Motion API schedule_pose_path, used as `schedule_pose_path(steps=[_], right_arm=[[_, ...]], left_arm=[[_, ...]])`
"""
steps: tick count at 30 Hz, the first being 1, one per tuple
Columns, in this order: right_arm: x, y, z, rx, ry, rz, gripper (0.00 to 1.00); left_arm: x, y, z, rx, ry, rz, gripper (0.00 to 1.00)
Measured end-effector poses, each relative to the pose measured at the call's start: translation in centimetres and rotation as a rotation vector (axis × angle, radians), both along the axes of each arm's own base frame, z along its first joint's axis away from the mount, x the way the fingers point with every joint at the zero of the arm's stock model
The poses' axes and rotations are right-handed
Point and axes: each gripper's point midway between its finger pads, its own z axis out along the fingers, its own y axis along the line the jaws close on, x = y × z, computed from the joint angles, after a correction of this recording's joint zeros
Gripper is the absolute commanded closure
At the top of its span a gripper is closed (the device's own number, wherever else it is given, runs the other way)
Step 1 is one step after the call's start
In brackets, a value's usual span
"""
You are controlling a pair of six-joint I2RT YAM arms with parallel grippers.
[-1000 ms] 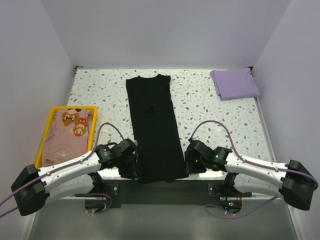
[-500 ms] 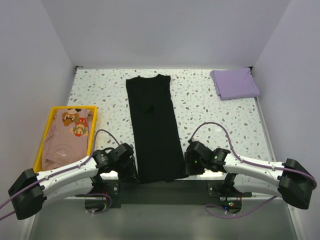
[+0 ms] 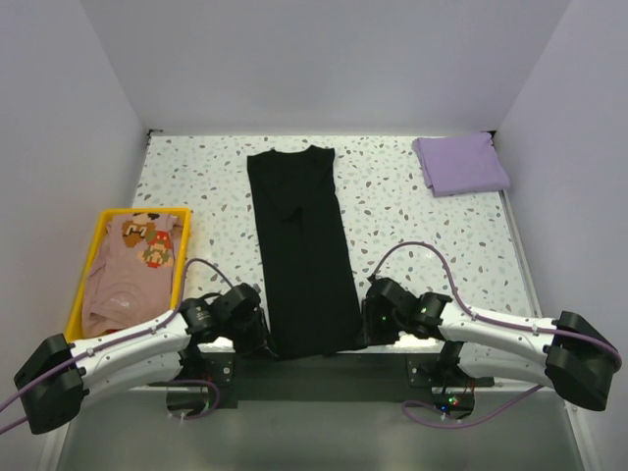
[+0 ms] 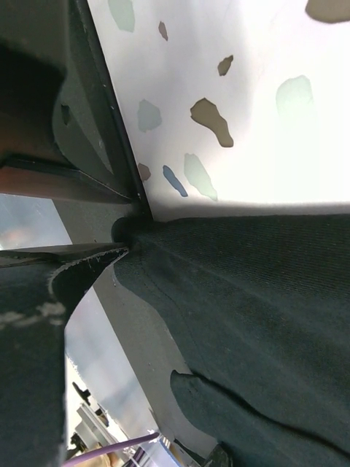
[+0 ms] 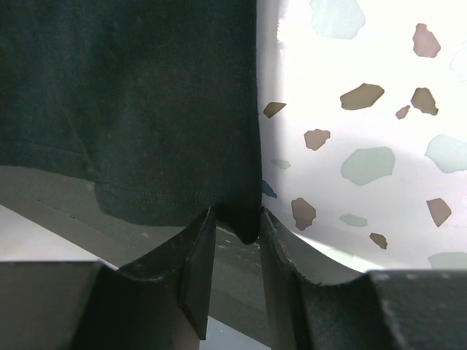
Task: Fold and stack the t-shirts
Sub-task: Fold the tshirt
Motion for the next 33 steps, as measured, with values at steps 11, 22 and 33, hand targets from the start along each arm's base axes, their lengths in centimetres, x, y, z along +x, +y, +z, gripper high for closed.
schedule_pose_path(steps=[11, 22, 33], right_arm=[[0.0, -0.2, -0.2, -0.008, 0.003, -0.005, 0.73], [-0.1, -0.2, -0.2, -0.006, 0.006, -0.005, 0.74], [-0.2, -0.3, -0.2, 0.012, 0.005, -0.012, 0.76]], left_arm=[[0.4, -0.2, 1.4, -0.060, -0.056, 0.001, 0.56], [0.3, 0.1, 0.3, -0.004, -0.023, 0.010, 0.55], [0.6, -0.4, -0.1, -0.020, -0.024, 0.021, 0.77]])
